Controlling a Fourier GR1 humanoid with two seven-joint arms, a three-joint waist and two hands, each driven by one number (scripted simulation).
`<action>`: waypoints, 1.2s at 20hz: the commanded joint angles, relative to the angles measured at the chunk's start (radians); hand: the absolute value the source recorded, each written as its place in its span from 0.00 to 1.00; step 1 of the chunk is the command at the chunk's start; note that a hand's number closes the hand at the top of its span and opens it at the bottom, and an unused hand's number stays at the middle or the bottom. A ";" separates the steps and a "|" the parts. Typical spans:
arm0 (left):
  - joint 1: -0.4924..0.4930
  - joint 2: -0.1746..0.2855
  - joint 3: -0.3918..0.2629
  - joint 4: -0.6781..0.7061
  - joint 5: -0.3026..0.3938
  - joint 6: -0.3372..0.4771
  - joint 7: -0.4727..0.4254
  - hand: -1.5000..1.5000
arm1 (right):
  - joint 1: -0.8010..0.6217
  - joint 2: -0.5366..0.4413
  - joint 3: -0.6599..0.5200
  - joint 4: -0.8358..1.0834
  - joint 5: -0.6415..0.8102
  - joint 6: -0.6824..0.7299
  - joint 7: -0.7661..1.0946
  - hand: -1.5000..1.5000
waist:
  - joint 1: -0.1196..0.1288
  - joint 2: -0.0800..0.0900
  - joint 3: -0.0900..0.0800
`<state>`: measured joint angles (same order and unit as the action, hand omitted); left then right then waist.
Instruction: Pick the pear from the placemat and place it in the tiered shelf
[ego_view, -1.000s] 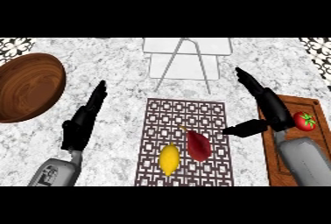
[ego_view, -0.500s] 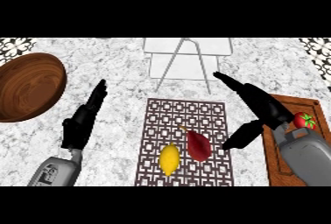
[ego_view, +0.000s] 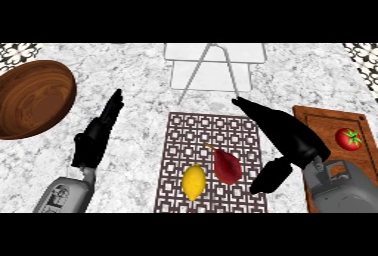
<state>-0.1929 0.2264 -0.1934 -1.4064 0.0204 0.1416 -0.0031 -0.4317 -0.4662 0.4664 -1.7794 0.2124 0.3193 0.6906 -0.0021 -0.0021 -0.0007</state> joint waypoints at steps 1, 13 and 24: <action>0.029 -0.007 0.004 -0.093 -0.016 -0.012 0.060 0.50 | 0.018 0.056 -0.029 -0.114 0.025 0.055 0.123 0.00 | 0.003 0.000 0.001; -0.032 -0.049 0.097 0.026 -0.037 -0.098 0.002 0.50 | 0.082 0.235 -0.028 -0.099 0.253 0.114 0.099 0.00 | 0.001 0.002 0.001; 0.054 -0.072 0.103 -0.041 -0.086 -0.126 -0.008 0.50 | 0.147 0.334 -0.017 0.021 0.430 0.076 -0.006 0.00 | 0.004 0.002 0.001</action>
<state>-0.1526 0.1508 -0.1070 -1.4666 -0.0660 0.0516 0.0226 -0.2944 -0.1519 0.4638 -1.8234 0.5838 0.4188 0.7518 0.0012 -0.0005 -0.0001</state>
